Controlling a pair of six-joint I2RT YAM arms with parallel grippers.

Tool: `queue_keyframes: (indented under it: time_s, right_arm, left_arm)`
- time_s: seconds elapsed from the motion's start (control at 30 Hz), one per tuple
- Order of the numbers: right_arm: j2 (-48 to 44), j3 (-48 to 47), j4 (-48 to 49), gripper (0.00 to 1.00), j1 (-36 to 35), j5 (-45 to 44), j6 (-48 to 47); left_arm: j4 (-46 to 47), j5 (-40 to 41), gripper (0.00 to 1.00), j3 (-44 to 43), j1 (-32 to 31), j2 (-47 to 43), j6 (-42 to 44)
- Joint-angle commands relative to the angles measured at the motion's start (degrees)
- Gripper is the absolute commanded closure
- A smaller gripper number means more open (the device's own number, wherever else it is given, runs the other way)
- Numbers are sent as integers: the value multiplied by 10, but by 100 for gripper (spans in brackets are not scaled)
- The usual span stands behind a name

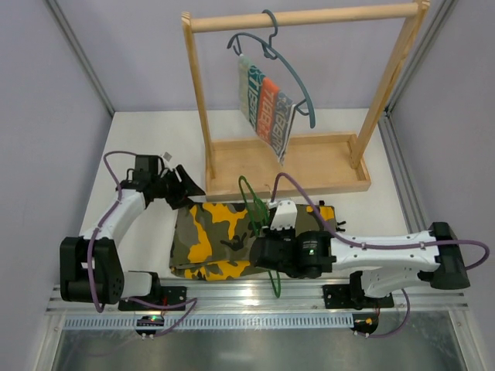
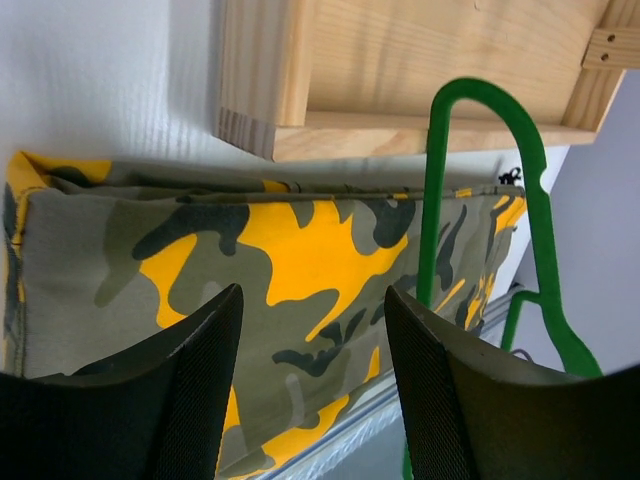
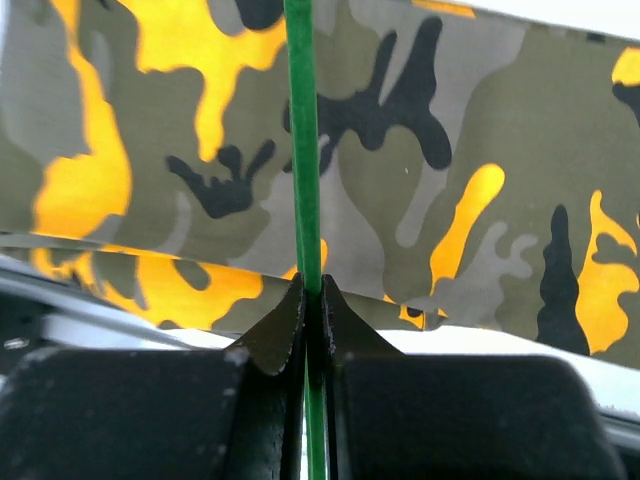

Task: Place the trousers on the hanger
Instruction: Place trousers on hanger

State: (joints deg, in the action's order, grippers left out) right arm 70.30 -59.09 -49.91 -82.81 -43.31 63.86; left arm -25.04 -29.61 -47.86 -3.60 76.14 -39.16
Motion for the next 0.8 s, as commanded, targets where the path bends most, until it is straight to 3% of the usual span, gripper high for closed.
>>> queue_keyframes:
  time_s: [0.0,0.37,0.5,0.77]
  right_arm:
    - [48,-27,-71,96,-31,-96,117]
    - [50,1,-143,96,-101,-104,246]
    - [31,23,-157,96,-133,-105,306]
    - [87,-7,-248,96,-200,-114,436]
  left_arm:
    - [22,-64,40,18,3,-21,23]
    - [136,-98,39,88,-3,-75,-77]
    - [57,-40,39,52,-3,-62,-41]
    - [-63,121,27,-2,6,-30,-17]
